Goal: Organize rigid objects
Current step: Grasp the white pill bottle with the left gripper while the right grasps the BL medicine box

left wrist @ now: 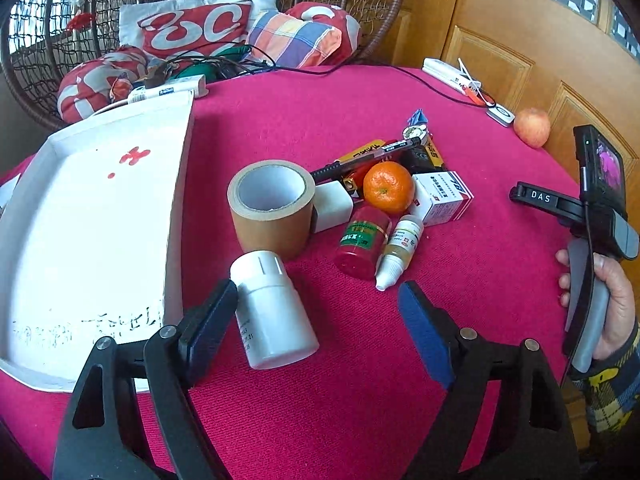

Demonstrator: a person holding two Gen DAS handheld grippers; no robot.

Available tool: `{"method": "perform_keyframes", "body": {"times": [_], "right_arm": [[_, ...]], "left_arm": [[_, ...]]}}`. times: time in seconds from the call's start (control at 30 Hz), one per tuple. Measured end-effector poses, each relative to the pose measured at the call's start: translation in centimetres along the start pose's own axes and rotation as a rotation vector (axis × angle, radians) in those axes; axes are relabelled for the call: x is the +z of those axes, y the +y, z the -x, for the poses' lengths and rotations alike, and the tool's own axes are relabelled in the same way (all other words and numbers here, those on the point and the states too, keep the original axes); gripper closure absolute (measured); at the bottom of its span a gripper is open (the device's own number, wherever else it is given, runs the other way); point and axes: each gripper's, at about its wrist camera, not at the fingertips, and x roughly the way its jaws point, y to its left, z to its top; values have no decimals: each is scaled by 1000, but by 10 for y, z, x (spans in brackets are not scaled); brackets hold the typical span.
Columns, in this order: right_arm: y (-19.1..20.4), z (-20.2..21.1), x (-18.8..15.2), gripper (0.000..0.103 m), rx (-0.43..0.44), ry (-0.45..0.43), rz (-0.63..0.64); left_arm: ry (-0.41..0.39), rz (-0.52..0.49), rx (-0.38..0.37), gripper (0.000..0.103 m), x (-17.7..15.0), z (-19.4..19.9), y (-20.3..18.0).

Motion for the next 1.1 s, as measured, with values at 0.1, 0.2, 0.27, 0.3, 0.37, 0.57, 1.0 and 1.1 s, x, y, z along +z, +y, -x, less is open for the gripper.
{"method": "perform_keyframes", "body": {"times": [0.1,0.2,0.27,0.3,0.37,0.57,1.0,1.1], "right_arm": [[0,0,0,0,0,1,0],[0,0,0,0,6,5,-5],[0,0,-1,0,-7,-10,4],[0,1,-1,0,-2,-16,5],[1,12,-4,0,84,-68,29],[47,67,-25,0,399,-209,324],[130,56,-41,34,529,-68,506],[131,53,-36,50,521,-49,503]], "left_arm": [[33,16,-51,28,-3,-4,1],[26,-21,-64,36,-6,-1,-7],[49,0,-75,39,-7,-6,-4],[55,11,-70,39,-8,-8,0],[61,25,-72,41,-11,-11,4],[38,25,-71,59,-12,-9,6],[24,51,-89,64,-18,-3,14],[18,47,-98,65,-19,-2,13]]}}
